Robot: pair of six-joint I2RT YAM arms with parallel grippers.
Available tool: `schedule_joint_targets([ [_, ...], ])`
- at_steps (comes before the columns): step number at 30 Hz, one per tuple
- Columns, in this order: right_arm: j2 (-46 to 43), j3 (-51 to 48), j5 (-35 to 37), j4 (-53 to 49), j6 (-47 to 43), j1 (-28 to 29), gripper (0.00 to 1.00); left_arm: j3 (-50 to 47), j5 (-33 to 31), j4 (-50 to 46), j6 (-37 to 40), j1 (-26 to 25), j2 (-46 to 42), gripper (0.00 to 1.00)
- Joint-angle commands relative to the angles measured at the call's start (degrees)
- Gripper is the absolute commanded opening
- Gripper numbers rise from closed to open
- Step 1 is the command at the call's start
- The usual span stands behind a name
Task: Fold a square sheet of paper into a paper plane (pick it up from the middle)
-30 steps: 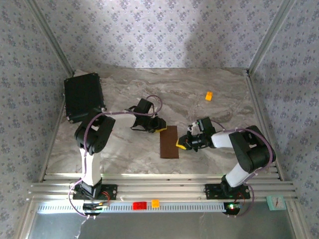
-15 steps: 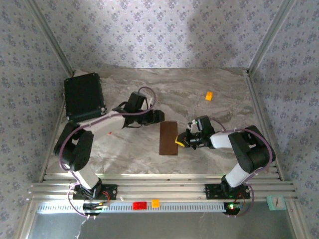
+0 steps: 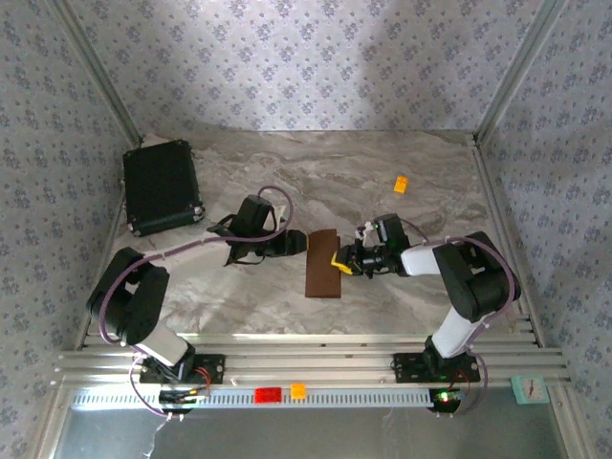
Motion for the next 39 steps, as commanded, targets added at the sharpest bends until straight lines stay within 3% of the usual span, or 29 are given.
schedule_joint_targets([
  [1, 1.4, 1.3, -1.8, -1.2, -1.6, -0.8, 0.16, 0.0, 4.2, 2.8, 0.7, -0.3, -0.7, 0.54],
  [9, 2.1, 1.1, -1.8, -1.3, -1.7, -1.1, 0.05, -2.6, 2.7, 3.9, 1.2, -0.6, -3.1, 0.54],
  [12, 2.1, 1.1, -1.0, -1.2, -0.8, -1.2, 0.04, -1.9, -1.7, -0.1, 5.0, -2.7, -4.1, 0.54],
  [19, 2.4, 0.8, -0.7, -0.5, 1.1, -1.5, 0.04, 1.5, -24.0, -11.3, 16.9, -16.5, -5.3, 0.57],
  [28, 1.6, 0.7, -1.1, -0.3, 2.0, -1.5, 0.04, 5.8, -43.0, -16.0, 25.8, -32.5, -0.6, 0.64],
  [34, 1.3, 0.6, -0.8, -0.4, 2.4, -1.1, 0.05, 11.0, -49.2, -18.4, 29.3, -38.8, 6.8, 0.68],
  [39, 1.2, 0.4, -0.7, -0.4, 2.4, -1.0, 0.05, 13.5, -51.9, -19.8, 30.3, -40.5, 10.2, 0.69],
])
